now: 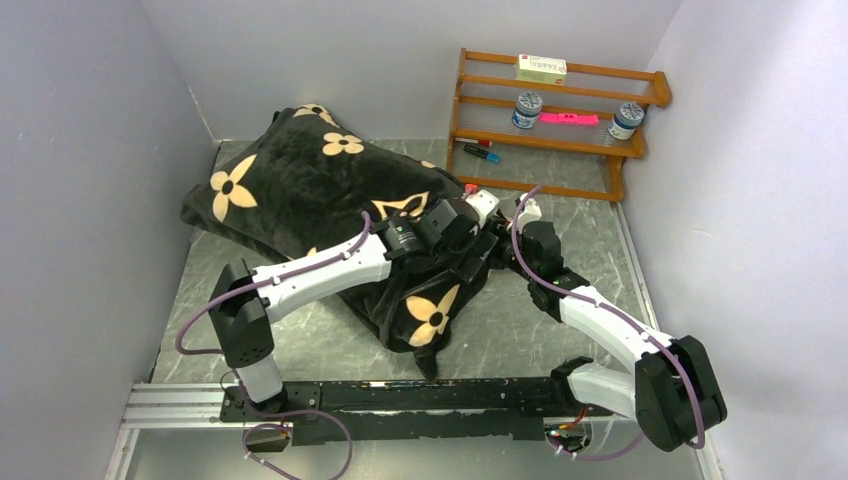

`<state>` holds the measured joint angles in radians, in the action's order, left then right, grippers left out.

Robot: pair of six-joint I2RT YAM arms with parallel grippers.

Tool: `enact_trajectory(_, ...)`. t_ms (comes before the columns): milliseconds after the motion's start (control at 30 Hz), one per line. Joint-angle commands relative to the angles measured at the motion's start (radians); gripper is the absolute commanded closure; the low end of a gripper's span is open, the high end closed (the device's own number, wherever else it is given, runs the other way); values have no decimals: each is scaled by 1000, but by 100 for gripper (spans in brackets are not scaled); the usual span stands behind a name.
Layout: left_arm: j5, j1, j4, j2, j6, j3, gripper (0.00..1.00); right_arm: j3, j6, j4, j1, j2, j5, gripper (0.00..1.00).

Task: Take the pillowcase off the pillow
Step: Remove the pillow from the pillowcase.

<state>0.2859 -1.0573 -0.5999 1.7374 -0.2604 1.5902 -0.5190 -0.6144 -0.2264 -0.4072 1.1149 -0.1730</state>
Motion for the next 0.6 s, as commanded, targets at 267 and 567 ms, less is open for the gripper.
enact_trajectory(267,-158,113,178,-223,100,-208,6,18,54,148,7,-6,-6,39)
enact_trajectory(567,-99,114,140,-137,70,-118,5,19,50,153,8,-8,-1,39)
